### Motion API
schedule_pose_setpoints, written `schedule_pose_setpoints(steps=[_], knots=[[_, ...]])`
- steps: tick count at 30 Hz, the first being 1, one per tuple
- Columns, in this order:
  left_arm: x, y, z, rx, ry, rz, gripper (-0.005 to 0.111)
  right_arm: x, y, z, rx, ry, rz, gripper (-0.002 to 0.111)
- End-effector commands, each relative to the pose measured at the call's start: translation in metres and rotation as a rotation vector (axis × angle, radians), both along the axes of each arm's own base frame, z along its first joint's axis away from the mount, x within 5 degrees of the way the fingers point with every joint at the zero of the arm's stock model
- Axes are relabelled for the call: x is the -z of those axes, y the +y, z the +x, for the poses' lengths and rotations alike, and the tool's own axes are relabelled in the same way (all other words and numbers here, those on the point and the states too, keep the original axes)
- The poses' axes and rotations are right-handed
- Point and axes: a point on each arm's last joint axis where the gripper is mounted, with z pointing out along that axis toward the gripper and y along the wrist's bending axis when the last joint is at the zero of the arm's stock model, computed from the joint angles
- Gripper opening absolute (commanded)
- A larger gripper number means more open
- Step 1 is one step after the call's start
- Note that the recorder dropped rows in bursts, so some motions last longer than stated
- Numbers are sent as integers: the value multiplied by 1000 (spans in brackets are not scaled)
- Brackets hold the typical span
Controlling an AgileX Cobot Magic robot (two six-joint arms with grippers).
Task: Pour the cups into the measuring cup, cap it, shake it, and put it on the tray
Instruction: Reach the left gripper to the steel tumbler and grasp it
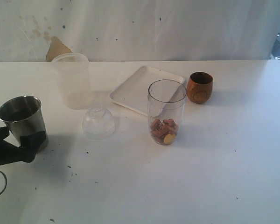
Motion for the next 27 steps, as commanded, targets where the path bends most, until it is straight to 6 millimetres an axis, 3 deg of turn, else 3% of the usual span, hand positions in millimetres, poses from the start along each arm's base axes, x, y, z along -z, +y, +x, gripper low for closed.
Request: schedule_pose_setpoints(steps=[1, 15, 27], knots=[[7, 0, 18, -8, -22, -7, 97, 0, 0, 0, 7, -11, 2, 0], [23, -1, 39, 19, -73, 10, 97, 0, 0, 0, 7, -11, 2, 0], [21, -4, 41, 67, -94, 30, 97, 0, 0, 0, 7, -11, 2, 0]])
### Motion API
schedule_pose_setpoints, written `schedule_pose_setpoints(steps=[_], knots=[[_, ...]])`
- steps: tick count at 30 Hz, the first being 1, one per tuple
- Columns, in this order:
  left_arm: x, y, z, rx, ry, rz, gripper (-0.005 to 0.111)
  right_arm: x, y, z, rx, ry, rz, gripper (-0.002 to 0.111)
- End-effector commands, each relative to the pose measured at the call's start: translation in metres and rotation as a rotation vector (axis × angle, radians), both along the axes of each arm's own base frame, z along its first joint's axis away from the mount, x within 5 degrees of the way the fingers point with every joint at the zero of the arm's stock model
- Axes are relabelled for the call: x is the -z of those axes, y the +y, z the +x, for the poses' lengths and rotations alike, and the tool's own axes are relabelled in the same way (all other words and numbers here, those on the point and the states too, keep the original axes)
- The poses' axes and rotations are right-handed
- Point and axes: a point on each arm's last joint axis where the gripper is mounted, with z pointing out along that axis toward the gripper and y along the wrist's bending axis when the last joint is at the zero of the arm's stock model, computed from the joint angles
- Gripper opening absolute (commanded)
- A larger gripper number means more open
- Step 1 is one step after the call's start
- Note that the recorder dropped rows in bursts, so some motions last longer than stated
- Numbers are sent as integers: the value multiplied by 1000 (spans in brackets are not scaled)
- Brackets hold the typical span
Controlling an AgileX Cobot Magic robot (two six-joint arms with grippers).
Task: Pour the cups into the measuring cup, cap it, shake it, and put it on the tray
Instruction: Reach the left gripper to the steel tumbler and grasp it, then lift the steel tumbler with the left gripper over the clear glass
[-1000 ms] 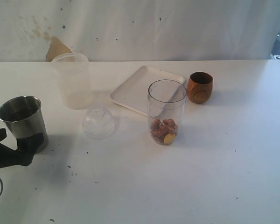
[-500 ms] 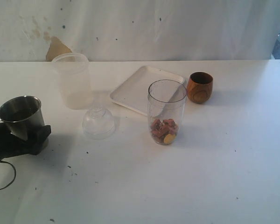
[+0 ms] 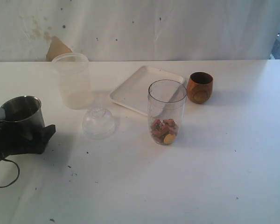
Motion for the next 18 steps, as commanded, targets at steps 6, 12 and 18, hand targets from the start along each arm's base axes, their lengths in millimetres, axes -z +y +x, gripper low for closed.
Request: schedule_pose_setpoints(steps=[6, 12, 18], knots=[[-9, -1, 3, -1, -44, -3, 97, 0, 0, 0, 7, -13, 2, 0], [-14, -1, 4, -1, -61, -4, 97, 0, 0, 0, 7, -13, 2, 0], [-14, -1, 4, 3, -61, -4, 97, 0, 0, 0, 7, -13, 2, 0]])
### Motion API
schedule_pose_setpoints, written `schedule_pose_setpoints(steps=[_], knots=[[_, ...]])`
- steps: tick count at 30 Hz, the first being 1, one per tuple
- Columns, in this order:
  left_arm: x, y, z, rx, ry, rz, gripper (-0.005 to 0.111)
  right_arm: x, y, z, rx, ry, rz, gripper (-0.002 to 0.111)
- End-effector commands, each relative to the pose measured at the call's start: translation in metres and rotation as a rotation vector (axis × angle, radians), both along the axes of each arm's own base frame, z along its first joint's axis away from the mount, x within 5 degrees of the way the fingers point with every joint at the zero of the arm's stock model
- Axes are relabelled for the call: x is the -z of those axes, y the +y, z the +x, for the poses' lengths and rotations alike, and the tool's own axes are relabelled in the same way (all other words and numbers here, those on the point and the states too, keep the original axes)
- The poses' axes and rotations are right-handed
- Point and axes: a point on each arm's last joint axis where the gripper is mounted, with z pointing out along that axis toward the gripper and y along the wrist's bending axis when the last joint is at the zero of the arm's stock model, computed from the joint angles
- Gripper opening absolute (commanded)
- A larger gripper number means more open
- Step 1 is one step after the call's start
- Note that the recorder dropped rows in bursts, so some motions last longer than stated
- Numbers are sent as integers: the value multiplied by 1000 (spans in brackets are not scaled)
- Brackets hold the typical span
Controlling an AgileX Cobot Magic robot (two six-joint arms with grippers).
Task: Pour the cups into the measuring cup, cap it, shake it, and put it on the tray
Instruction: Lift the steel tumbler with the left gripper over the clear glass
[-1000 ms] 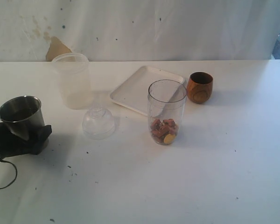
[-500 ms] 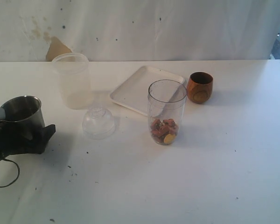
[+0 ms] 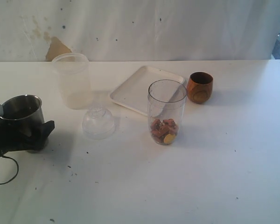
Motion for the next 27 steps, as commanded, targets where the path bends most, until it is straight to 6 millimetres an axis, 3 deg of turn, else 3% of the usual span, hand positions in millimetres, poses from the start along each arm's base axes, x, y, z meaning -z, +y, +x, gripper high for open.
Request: schedule_pose_setpoints(steps=[1, 3, 5, 7, 11, 18, 22, 25, 27], knots=[[-6, -2, 2, 8, -33, -3, 97, 0, 0, 0, 7, -13, 2, 0], [-6, -2, 2, 12, -35, 1, 96, 0, 0, 0, 7, -13, 2, 0], [-5, -4, 1, 37, -35, 3, 85, 0, 0, 0, 7, -13, 2, 0], [-5, -6, 0, 63, -34, 4, 63, 0, 0, 0, 7, -13, 2, 0], [-5, -12, -4, 137, -6, -41, 1, 0, 0, 0, 7, -13, 2, 0], [-18, -14, 2, 149, -50, -62, 0, 0, 0, 0, 7, -13, 2, 0], [-54, -14, 5, 141, -139, -121, 0, 0, 0, 0, 7, -13, 2, 0], [-97, -16, 14, 163, -249, -202, 0, 0, 0, 0, 7, -13, 2, 0], [-113, -24, 23, 199, -232, -197, 0, 0, 0, 0, 7, -13, 2, 0]])
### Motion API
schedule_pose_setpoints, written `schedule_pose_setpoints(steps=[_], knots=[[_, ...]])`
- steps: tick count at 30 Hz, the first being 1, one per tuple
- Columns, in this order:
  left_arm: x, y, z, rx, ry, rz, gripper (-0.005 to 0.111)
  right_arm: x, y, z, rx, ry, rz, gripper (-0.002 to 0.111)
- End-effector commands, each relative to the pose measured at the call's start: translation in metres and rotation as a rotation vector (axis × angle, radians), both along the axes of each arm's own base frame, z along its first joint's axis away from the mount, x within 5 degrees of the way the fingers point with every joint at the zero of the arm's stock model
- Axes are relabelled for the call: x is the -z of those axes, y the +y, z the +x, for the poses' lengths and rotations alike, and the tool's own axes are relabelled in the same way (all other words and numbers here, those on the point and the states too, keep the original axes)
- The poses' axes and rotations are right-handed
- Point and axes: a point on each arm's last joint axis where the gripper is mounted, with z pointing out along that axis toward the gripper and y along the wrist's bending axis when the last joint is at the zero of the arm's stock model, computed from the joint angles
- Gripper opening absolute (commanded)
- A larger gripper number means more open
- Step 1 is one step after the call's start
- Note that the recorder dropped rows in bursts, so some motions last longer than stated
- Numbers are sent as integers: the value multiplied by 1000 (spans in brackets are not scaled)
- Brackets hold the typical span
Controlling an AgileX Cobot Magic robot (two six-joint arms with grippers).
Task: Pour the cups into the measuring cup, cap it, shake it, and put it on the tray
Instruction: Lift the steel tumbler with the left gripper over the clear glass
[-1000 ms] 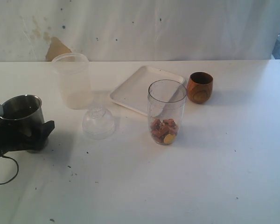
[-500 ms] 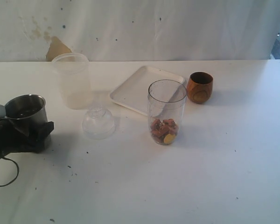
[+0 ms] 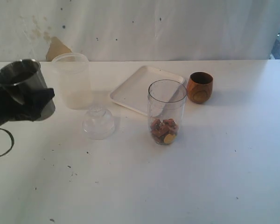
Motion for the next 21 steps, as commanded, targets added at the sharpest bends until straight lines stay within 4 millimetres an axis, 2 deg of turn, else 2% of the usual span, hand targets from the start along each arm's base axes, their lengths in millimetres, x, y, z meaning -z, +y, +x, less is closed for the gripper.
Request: schedule_pose_setpoints(steps=[1, 3, 6, 8, 12, 16, 21], knots=[[-46, -18, 15, 90, -77, -50, 0, 0, 0, 0, 7, -13, 2, 0], [-66, -45, 29, 164, -119, 1, 0, 0, 0, 0, 7, -13, 2, 0], [-79, -68, 39, 188, -121, 49, 0, 0, 0, 0, 7, -13, 2, 0], [-96, -94, 47, 210, -132, 94, 0, 0, 0, 0, 7, -13, 2, 0], [-110, -124, 56, 256, -170, 97, 0, 0, 0, 0, 7, -13, 2, 0], [-110, -150, 68, 287, -176, 80, 0, 0, 0, 0, 7, -13, 2, 0], [-94, -173, 78, 321, -148, 89, 0, 0, 0, 0, 7, -13, 2, 0]])
